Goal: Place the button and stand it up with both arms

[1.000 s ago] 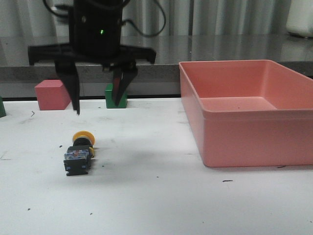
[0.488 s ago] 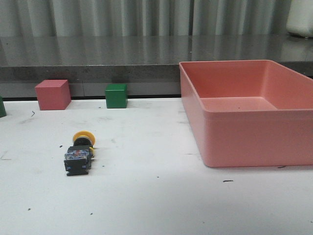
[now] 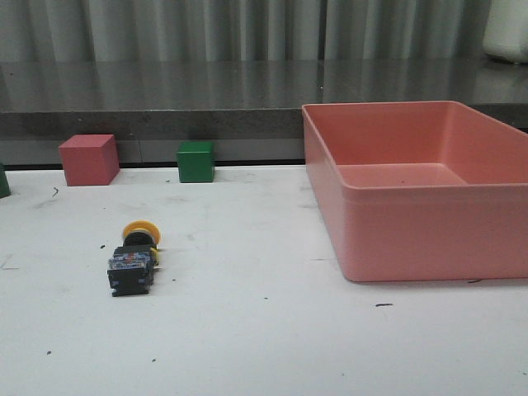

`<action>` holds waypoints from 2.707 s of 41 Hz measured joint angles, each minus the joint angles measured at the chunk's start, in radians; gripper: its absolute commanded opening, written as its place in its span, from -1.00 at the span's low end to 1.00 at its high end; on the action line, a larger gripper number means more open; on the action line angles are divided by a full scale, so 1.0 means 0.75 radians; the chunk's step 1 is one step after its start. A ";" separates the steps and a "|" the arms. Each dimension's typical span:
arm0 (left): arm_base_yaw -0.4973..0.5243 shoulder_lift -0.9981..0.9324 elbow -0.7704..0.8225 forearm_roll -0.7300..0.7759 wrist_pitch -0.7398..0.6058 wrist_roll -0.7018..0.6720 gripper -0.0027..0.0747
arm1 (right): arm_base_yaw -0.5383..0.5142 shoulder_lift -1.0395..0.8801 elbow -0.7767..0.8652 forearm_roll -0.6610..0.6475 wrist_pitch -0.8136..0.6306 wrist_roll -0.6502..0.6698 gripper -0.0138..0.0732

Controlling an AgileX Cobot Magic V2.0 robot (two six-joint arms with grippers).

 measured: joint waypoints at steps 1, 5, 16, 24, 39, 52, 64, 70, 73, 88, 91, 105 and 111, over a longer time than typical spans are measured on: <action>0.000 0.000 0.000 0.000 0.000 0.000 0.61 | 0.000 -0.064 0.047 0.000 -0.009 0.000 0.40; 0.000 0.000 0.000 0.000 0.000 0.000 0.61 | 0.000 -0.223 0.151 -0.002 -0.029 0.000 0.40; 0.000 0.000 0.000 0.000 0.000 0.000 0.61 | 0.000 -0.511 0.329 -0.005 -0.037 -0.003 0.40; 0.000 0.000 0.000 0.000 0.000 0.000 0.61 | 0.000 -0.516 0.351 -0.005 -0.040 -0.003 0.40; 0.000 0.001 0.000 -0.061 -0.011 0.000 0.61 | 0.000 -0.516 0.351 -0.007 -0.040 -0.003 0.40; 0.000 0.093 -0.173 -0.081 0.285 0.000 0.61 | 0.000 -0.516 0.351 -0.008 -0.040 -0.003 0.40; -0.130 0.400 -0.403 -0.104 0.585 0.000 0.61 | 0.000 -0.516 0.351 -0.008 -0.040 -0.003 0.40; -0.213 0.585 -0.467 -0.109 0.621 0.000 0.61 | 0.000 -0.516 0.351 -0.008 -0.040 -0.003 0.40; -0.267 0.686 -0.500 -0.109 0.631 0.000 0.61 | 0.000 -0.516 0.351 -0.008 -0.040 -0.003 0.40; -0.452 1.187 -0.714 -0.081 0.737 -0.092 0.51 | 0.000 -0.516 0.351 -0.010 -0.040 -0.003 0.40; -0.482 1.289 -0.770 -0.030 0.767 -0.163 0.48 | 0.000 -0.516 0.351 -0.010 -0.040 -0.003 0.40; -0.550 1.702 -1.032 0.051 0.864 -0.320 0.49 | 0.000 -0.516 0.351 -0.010 -0.040 -0.003 0.40; -0.550 1.832 -1.130 0.051 0.869 -0.368 0.49 | 0.000 -0.516 0.351 -0.010 -0.040 -0.003 0.40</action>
